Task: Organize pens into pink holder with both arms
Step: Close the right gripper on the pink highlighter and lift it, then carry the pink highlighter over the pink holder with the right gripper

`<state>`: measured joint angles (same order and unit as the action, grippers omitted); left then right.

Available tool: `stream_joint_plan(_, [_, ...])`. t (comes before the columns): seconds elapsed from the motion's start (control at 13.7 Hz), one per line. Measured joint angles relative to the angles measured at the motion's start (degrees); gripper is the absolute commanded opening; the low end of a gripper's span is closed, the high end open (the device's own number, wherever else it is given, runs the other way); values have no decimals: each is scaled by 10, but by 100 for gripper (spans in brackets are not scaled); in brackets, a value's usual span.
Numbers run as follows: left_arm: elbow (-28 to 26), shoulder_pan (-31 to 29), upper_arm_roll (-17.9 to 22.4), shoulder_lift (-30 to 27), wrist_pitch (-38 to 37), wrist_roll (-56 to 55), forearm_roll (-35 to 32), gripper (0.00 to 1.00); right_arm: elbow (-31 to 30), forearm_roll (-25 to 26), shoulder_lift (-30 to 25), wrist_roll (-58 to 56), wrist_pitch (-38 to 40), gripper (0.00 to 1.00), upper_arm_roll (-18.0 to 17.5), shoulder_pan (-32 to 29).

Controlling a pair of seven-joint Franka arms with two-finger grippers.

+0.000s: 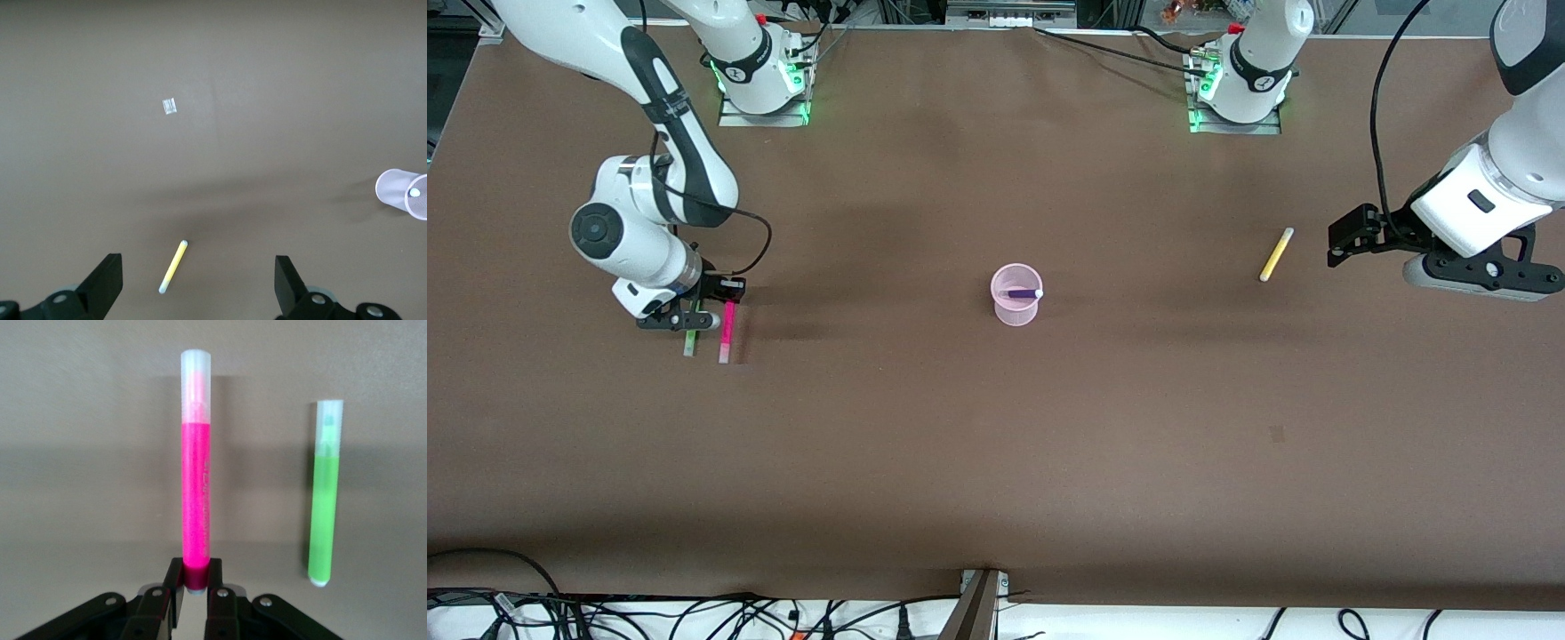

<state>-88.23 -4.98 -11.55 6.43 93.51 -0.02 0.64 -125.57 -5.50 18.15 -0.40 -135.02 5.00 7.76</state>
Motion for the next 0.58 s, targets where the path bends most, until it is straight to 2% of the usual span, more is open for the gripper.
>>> stream_joint_plan(0.22, [3, -2, 2, 0, -2, 0, 0, 100, 98, -71, -1, 5, 156, 7, -1, 1])
stream_joint_plan(0.44, [6, -3, 2, 0, -4, 0, 0, 100, 149, -126, 0, 69, 235, 7, -4, 17])
stream_joint_plan(0.58, [7, -3, 2, 0, -6, 0, -1, 100, 174, -190, 0, 141, 268, 7, -6, 48])
